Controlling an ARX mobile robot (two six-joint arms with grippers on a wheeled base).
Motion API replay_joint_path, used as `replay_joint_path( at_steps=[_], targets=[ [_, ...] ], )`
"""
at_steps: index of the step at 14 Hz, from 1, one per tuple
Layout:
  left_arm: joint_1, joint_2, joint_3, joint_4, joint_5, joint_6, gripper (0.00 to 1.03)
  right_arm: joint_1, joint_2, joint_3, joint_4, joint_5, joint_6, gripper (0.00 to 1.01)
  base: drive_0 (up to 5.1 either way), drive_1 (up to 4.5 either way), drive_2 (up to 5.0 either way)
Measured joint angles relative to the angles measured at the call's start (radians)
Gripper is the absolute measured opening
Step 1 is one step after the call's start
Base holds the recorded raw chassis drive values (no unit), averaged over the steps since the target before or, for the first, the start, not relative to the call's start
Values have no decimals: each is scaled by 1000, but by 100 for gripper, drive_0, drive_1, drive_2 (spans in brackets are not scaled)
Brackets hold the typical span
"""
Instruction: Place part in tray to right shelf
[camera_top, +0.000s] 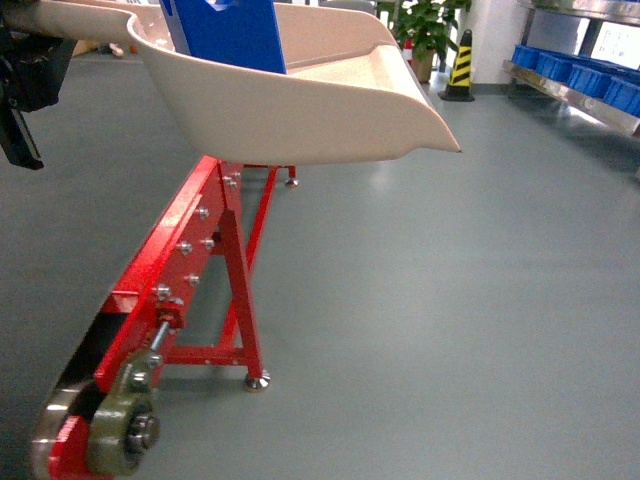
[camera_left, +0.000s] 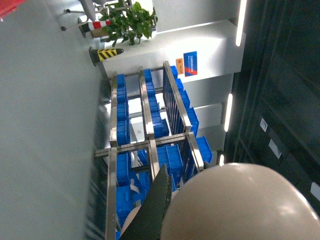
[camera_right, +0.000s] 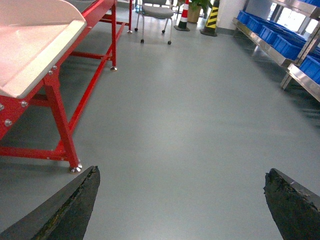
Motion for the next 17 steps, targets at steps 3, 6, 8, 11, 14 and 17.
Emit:
replay_joint_path(
  at_steps=[3, 6, 8, 11, 14, 17],
  targets=[
    [0, 0, 0, 2, -1, 0, 14, 0, 0, 0, 0, 0, 0, 98, 513, -232, -232],
    [0, 0, 0, 2, 0, -1, 14, 0, 0, 0, 2, 0, 0, 98, 508, -237, -237],
    [0, 0, 0, 1, -3, 0, 14, 0, 0, 0, 0, 0, 0, 98, 506, -239, -239],
    [0, 0, 0, 1, 0, 0, 14, 0, 0, 0, 1, 0, 0, 98, 499, -246, -246],
    [0, 0, 0, 1, -1, 0, 14, 0, 0, 0, 0, 1, 0, 98, 506, -240, -240],
    [0, 0, 0, 1, 0, 0, 14, 0, 0, 0, 0, 0, 1, 98, 504, -242, -242]
  ],
)
